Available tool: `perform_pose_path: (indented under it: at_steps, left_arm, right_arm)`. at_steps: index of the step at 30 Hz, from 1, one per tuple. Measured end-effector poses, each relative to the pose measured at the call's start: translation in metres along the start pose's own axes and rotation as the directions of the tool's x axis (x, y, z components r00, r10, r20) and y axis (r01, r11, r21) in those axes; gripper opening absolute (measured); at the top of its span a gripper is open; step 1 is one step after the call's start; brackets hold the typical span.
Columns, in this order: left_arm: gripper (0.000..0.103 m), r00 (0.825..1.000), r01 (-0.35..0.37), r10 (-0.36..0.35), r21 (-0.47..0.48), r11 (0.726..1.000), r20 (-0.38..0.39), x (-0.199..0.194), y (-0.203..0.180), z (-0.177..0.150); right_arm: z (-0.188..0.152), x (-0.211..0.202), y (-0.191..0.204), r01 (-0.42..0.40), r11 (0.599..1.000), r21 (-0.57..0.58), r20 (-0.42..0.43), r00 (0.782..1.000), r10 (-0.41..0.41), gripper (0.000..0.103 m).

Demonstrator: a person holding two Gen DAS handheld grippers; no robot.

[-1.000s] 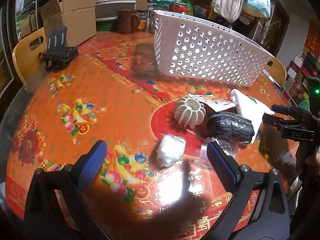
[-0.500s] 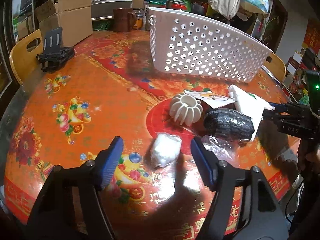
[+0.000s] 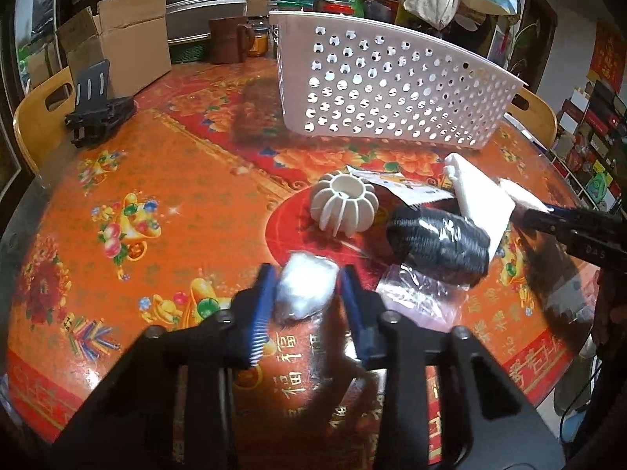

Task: Organize soft objects
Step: 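Close the right tool on the rolled towel while the left tool closes on the tissue ball, then lift and carry the towel with the right tool while the left tool carries the tissue ball over the basket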

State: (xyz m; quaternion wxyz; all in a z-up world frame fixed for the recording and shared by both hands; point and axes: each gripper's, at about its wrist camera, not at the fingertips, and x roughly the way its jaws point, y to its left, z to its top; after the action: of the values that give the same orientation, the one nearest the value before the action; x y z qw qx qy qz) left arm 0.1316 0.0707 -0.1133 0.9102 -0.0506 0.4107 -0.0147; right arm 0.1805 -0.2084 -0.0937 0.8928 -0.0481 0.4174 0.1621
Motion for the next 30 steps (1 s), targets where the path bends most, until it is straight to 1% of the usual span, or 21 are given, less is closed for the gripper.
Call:
perform_pose_path:
  at_steps: [6,12,17,23,30]
  left_arm:
    - [0.029,1.000,-0.011,0.011,-0.006,1.000,0.017,-0.006,0.003,0.000]
    - [0.029,0.999,-0.019,0.019,-0.008,1.000,0.042,-0.014,0.003,0.002]
    - [0.028,0.999,-0.015,0.015,-0.006,1.000,0.049,-0.017,0.001,0.002]
    - [0.028,0.998,-0.012,0.012,-0.010,1.000,0.062,-0.024,0.001,0.003]
    - [0.028,0.996,0.002,-0.002,-0.004,1.000,0.087,-0.035,-0.001,0.007]
  right_arm:
    - [-0.012,-0.012,-0.011,-0.001,0.999,0.052,0.032,0.999,-0.001,0.036]
    - [-0.017,-0.036,-0.023,-0.002,0.996,0.094,0.094,0.996,-0.007,0.034]
    - [-0.017,-0.049,-0.022,-0.003,0.995,0.095,0.126,0.992,-0.009,0.033]
    - [-0.015,-0.062,-0.011,-0.009,0.998,0.069,0.174,0.985,-0.003,0.032]
    - [-0.010,-0.073,-0.001,-0.027,0.998,0.060,0.202,0.979,0.014,0.032]
